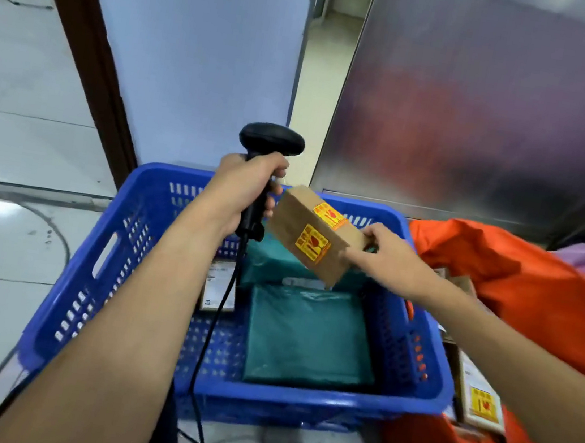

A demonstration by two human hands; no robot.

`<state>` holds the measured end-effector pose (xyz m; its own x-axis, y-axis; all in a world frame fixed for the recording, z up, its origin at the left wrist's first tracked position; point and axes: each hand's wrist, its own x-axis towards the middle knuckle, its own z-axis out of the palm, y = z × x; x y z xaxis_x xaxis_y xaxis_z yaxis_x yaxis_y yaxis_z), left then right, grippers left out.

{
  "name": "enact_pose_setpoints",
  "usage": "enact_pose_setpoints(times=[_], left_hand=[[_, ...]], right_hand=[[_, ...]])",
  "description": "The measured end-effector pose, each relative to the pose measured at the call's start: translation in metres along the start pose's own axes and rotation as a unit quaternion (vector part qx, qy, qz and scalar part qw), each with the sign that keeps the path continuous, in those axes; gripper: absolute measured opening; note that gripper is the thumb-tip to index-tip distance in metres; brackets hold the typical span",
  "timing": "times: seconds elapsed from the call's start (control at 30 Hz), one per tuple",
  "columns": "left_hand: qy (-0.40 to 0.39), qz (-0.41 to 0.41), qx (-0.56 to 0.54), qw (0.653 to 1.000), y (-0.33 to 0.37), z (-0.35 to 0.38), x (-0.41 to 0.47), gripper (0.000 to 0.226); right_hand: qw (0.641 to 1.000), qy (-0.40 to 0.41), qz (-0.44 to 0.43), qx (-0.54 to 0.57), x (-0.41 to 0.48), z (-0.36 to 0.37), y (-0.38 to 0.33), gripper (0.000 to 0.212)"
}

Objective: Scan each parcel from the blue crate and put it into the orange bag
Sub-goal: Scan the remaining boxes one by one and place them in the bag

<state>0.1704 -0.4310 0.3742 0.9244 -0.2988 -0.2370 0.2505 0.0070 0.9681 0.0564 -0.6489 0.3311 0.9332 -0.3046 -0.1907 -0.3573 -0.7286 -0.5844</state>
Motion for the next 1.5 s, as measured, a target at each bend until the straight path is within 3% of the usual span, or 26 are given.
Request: enact_pose_setpoints(times=[0.2, 0.37, 0.57, 0.77, 0.83, 0.9, 1.0, 1.1, 1.27, 1.5], left_hand=[[-0.011, 0.034, -0.033, 0.999, -0.004, 0.039, -0.020, 0.012], [-0.027, 0.025, -0.075, 0.997, -0.026, 0.068, -0.049, 0.011], [-0.041, 0.013, -0.044, 0.998, -0.045, 0.091, -0.064, 0.010], [-0.033, -0.020, -0.093, 0.995, -0.058, 0.099, -0.075, 0.008], [-0.035, -0.032, -0.091, 0.995, -0.068, 0.102, -0.083, 0.008], [-0.042, -0.052, -0.116, 0.991, -0.079, 0.106, -0.090, 0.012], [-0.050, -0.083, -0.169, 0.981, -0.079, 0.112, -0.093, 0.017], [-0.054, -0.084, -0.177, 0.979, -0.074, 0.114, -0.091, 0.029], [-0.097, -0.109, -0.149, 0.978, -0.077, 0.113, -0.087, 0.053], [-0.093, -0.122, -0.144, 0.978, -0.078, 0.104, -0.078, 0.050]], right_hand=[[0.988, 0.031, 0.034, 0.148, -0.063, -0.056, 0.022, 0.034], [0.968, 0.071, 0.049, 0.235, -0.103, -0.061, 0.041, 0.030], [0.971, 0.096, 0.007, 0.219, -0.136, -0.072, 0.057, 0.023], [0.961, 0.129, 0.019, 0.243, -0.146, -0.080, 0.076, 0.027], [0.970, 0.152, 0.001, 0.190, -0.148, -0.081, 0.078, 0.029], [0.983, 0.173, -0.050, 0.047, -0.152, -0.082, 0.079, 0.038], [0.958, 0.211, -0.138, -0.140, -0.156, -0.084, 0.077, 0.052], [0.944, 0.237, -0.179, -0.144, -0.155, -0.087, 0.074, 0.052], [0.932, 0.273, -0.173, -0.165, -0.151, -0.086, 0.077, 0.062], [0.924, 0.284, -0.180, -0.184, -0.143, -0.075, 0.079, 0.064]])
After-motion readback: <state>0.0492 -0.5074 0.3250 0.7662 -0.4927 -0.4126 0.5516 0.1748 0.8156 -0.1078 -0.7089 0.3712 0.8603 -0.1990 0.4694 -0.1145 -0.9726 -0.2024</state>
